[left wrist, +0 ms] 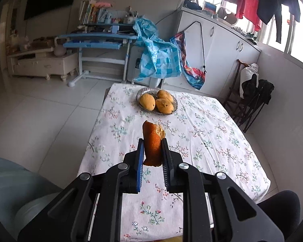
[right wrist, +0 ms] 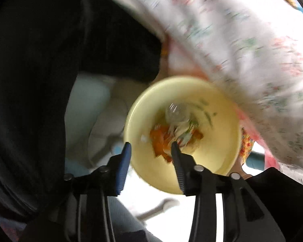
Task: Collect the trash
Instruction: 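Lower the short carrot over the basin and open the left tool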
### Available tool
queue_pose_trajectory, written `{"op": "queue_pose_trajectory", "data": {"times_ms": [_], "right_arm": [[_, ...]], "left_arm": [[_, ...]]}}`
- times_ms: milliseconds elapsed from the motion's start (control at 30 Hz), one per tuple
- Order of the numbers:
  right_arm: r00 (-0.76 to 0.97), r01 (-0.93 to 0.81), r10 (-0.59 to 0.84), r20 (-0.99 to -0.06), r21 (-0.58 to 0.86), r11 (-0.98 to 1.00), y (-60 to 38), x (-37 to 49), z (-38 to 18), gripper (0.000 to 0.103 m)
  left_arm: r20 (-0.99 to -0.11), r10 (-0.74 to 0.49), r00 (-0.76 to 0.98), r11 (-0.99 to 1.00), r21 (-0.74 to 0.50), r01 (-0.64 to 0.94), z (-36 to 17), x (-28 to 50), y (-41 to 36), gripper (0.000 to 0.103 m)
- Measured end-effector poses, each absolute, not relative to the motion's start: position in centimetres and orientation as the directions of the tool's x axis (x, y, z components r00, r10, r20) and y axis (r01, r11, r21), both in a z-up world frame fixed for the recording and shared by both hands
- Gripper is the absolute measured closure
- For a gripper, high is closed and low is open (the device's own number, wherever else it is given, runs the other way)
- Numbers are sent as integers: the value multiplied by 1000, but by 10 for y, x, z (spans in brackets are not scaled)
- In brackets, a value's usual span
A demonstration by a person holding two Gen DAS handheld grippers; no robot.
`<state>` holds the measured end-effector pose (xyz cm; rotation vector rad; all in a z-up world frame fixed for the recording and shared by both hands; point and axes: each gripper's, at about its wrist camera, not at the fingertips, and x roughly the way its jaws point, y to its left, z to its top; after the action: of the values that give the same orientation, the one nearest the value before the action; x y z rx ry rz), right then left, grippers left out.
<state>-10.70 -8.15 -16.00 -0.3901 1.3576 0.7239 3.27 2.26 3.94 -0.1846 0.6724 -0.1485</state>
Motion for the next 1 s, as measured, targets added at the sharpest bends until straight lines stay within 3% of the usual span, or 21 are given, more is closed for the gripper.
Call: {"op": "queue_pose_trajectory", "data": {"times_ms": [233, 433, 633, 1000], "right_arm": [[294, -559, 418, -860, 200, 805, -133, -93, -109, 49], [478, -375, 462, -747, 302, 876, -196, -79, -89, 43], [542, -286, 498, -677, 409, 867, -225, -74, -85, 38], [598, -294, 534, -597, 456, 840, -243, -79, -66, 34]], "left_arm": [[-646, -169, 744, 979, -199, 49, 23, 21, 24, 87], [-691, -142, 708, 986, -159, 43, 8, -5, 16, 87], [-738, -102, 667, 995, -80, 63, -1, -35, -4, 87], [-802, -44, 596, 994, 27, 110, -10, -84, -32, 87]]}}
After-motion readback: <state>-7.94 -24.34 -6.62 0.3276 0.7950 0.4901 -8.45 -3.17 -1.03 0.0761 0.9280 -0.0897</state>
